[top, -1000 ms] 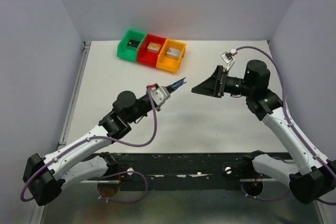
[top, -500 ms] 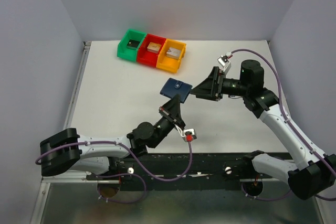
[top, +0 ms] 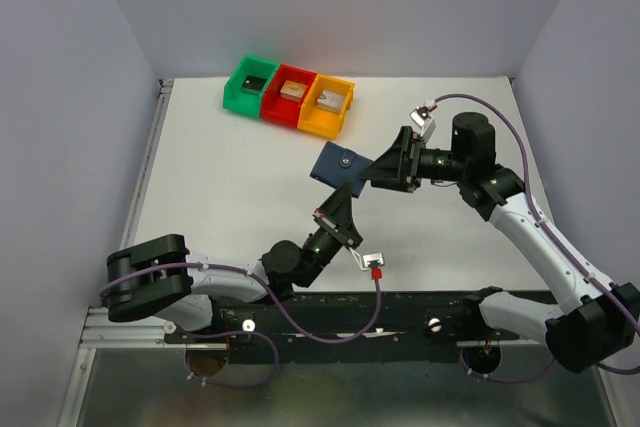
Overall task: Take the credit cards out of the card holder
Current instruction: Open the card holder.
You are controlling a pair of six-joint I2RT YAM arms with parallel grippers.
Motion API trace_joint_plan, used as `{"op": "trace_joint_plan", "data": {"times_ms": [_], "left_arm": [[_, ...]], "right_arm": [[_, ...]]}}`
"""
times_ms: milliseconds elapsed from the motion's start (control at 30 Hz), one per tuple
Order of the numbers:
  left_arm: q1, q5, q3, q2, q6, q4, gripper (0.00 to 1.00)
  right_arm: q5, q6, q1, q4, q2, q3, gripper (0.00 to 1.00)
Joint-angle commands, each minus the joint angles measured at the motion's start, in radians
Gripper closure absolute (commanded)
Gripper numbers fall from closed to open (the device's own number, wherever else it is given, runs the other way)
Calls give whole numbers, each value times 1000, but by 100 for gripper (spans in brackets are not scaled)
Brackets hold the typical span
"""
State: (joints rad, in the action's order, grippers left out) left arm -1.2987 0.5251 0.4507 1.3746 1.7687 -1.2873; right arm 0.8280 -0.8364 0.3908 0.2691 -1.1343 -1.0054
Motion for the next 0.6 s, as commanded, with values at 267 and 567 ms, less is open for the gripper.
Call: {"op": "trace_joint_plan", "data": {"times_ms": [267, 567], "left_arm": [[-17, 13, 37, 23, 67, -274, 100], [-20, 24, 26, 8, 22, -288, 100]], "right_arm": [[26, -41, -1, -109, -59, -24, 20], [94, -176, -1, -364, -116, 11, 43]]}}
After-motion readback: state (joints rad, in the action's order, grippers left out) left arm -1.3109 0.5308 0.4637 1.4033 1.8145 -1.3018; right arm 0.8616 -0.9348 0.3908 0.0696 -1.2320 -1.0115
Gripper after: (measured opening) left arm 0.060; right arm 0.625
